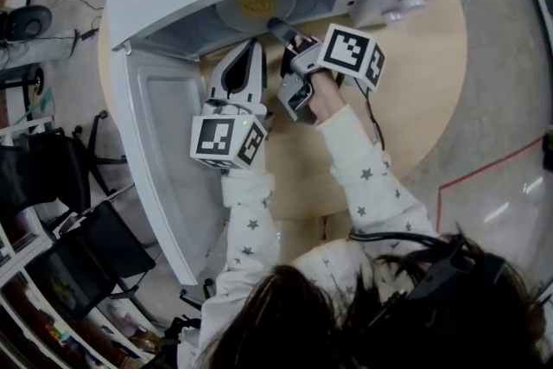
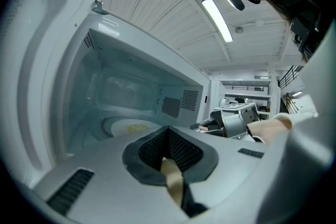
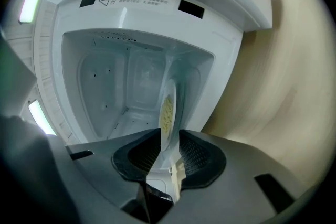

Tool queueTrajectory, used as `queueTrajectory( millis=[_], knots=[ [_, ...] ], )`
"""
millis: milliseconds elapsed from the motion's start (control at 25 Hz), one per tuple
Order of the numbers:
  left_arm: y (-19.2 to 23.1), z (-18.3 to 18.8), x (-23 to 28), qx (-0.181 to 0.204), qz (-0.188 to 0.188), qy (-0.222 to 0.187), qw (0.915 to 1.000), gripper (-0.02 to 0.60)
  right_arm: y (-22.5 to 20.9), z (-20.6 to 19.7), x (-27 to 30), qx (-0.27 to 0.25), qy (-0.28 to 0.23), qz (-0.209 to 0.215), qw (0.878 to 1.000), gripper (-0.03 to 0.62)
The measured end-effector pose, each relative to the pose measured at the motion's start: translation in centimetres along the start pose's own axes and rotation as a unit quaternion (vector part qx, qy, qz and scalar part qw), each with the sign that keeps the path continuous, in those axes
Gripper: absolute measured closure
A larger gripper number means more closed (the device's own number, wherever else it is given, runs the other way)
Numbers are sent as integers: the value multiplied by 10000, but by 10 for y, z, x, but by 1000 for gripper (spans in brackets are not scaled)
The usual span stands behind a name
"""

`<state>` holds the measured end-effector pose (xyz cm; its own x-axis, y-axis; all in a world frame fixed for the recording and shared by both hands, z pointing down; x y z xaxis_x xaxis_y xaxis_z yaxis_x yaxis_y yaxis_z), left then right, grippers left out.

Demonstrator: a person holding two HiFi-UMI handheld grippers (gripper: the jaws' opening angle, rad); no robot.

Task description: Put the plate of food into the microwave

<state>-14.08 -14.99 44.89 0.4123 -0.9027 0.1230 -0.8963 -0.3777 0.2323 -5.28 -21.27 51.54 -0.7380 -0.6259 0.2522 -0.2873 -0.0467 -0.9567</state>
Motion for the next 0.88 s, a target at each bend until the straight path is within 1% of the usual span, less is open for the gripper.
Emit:
queueTrajectory(
  millis=[80,200,280,440,480,520,640,680,800,880],
  knots=[
    [-2,1,-3,13,-1,-14,10000,586,1,-3,-3,98,22,83,9999,501],
    [-5,4,-5,9,24,-29,10000,586,8,-3,-9,59,91,166,9998,502],
    [-6,8,-6,18,37,-51,10000,586,14,-5,-14,42,232,272,9994,502],
    [-9,18,-10,29,78,-148,9999,586,32,-6,-28,139,352,686,9969,503],
    [-12,22,-11,19,95,-182,9998,586,37,-5,-33,118,358,760,9964,518],
    [-14,27,-12,6,107,-227,9997,586,42,-3,-38,58,367,824,9959,562],
    [-22,39,-17,18,49,-365,9993,586,58,1,-52,-103,395,1066,9935,573],
    [-26,42,-18,47,11,-382,9993,586,63,3,-57,-108,393,1166,9923,588],
    [-38,55,-26,101,-54,-411,9991,586,79,3,-70,-124,426,1397,9892,588],
    [-46,65,-32,37,-71,-480,9988,586,92,1,-80,-185,507,1548,9865,588]
  ],
)
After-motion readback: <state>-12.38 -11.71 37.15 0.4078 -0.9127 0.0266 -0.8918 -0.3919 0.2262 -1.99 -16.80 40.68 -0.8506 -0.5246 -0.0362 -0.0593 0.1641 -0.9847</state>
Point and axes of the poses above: the fingertips, and each gripper's own axes: x forward along the fingers, y to its left, z out of its top, the point moved 5 cm from there along -x, backward along the fingers
